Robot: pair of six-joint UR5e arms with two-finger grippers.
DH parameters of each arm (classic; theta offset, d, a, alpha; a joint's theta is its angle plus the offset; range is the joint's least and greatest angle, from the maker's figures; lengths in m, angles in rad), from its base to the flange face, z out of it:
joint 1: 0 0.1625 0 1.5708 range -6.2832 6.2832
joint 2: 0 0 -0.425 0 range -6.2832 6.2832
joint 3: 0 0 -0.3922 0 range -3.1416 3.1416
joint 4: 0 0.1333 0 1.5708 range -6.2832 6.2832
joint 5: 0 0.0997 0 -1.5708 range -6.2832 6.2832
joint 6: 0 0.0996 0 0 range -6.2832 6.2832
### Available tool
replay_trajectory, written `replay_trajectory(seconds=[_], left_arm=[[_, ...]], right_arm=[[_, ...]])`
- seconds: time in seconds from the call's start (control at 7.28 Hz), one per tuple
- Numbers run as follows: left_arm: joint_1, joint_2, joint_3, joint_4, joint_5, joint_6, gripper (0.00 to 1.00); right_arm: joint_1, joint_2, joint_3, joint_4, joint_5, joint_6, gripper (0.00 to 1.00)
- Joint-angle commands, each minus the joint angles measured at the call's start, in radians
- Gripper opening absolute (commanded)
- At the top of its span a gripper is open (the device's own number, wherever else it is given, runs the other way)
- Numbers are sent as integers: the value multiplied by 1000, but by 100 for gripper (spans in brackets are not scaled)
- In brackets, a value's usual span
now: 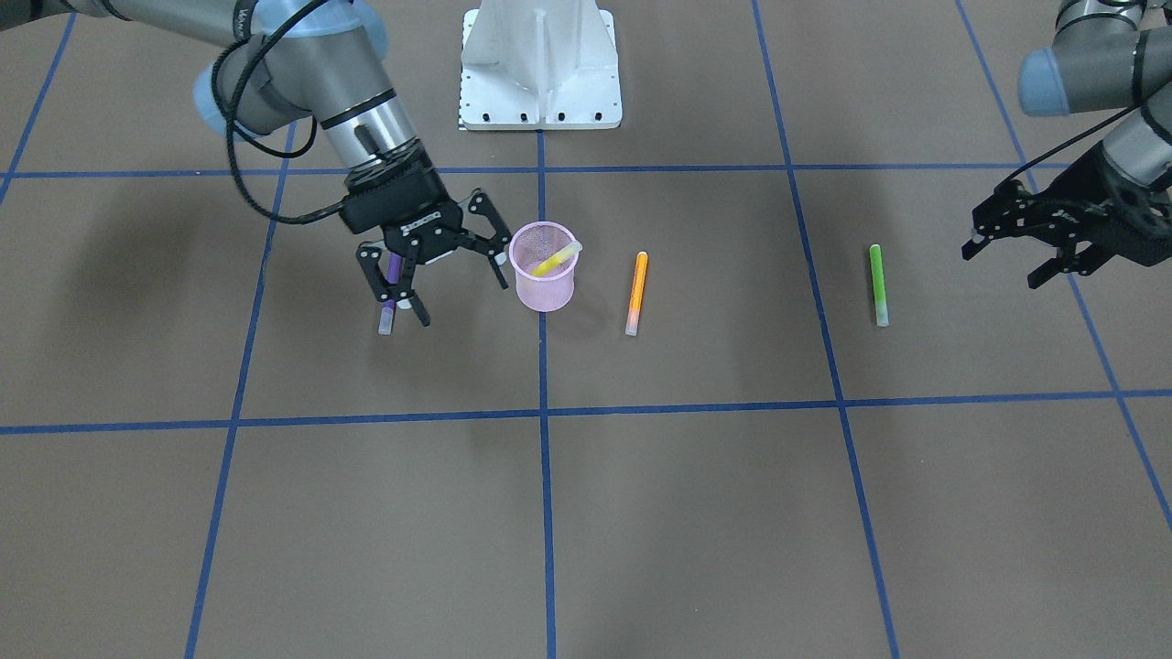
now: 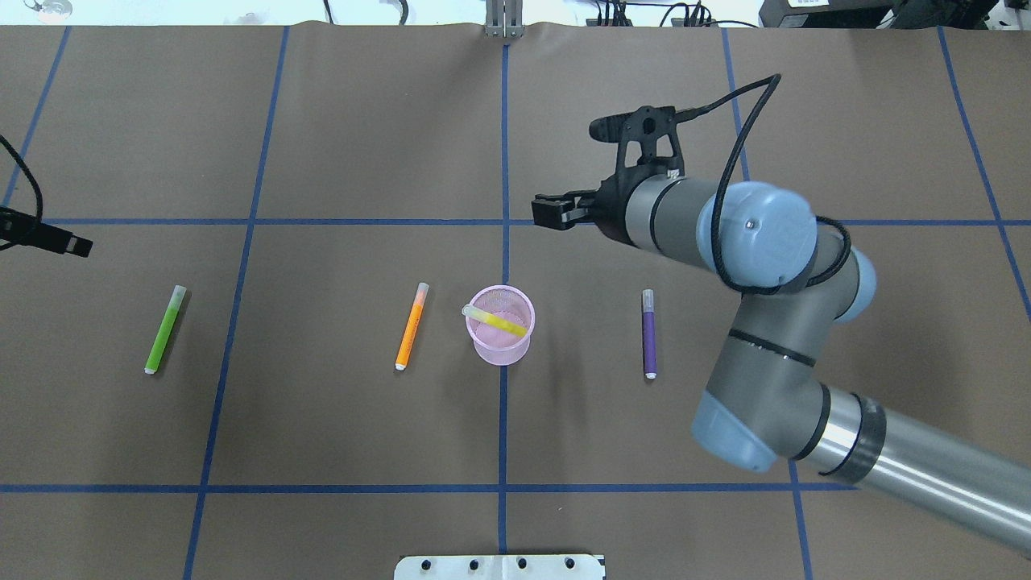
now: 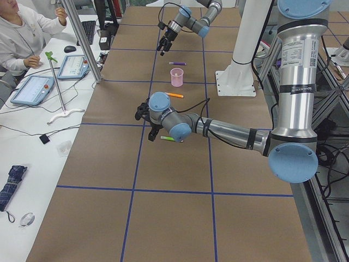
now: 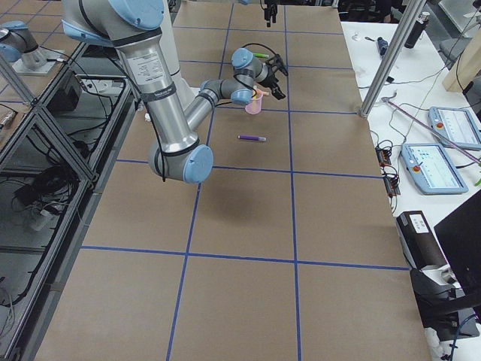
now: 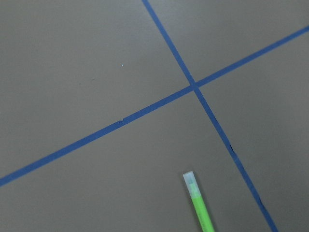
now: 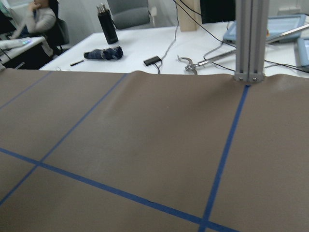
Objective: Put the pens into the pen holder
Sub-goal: 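Drop the yellow marker in the cup while the left gripper reaches for green marker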
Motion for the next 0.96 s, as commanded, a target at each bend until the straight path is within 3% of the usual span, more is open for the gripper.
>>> replay_trajectory(seconds=[0.0,0.14,0.41,0.69,0.82], left_arm=[[207,-20,37,-20,250,-163,100],[224,-32,73,-21,256,-154,100],[268,-49,79,-18,259,-148,96],[275,-81,110,-18,258,-139,66],[275,-80,111,-18,258,-137,56]], right_arm=[[234,-52,4,-191,354,-29,100],[326,-110,3,-196,463,-153,100],[465,-216,-6,-199,556,-395,100],[548,-282,-8,-196,621,-516,100],[554,-291,-9,-196,624,-537,100]])
